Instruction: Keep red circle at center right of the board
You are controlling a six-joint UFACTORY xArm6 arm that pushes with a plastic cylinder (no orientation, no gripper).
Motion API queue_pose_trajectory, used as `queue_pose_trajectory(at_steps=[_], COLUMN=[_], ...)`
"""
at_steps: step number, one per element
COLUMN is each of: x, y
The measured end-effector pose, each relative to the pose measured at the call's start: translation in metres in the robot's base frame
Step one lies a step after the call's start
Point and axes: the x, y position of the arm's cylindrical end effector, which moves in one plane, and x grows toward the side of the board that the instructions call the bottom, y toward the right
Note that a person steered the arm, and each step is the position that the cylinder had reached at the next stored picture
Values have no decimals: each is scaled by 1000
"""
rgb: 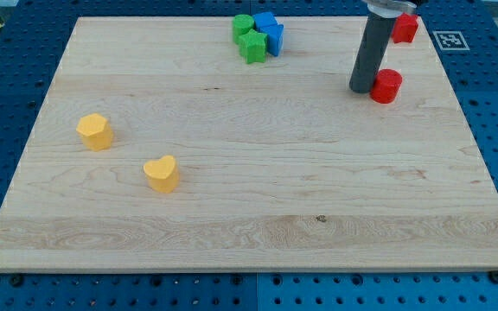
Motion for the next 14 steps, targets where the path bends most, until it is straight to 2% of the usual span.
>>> queue_pose_trajectory(at_steps=[10,12,13,14], x=[35,-1,2,11], y=[13,-10,43,73])
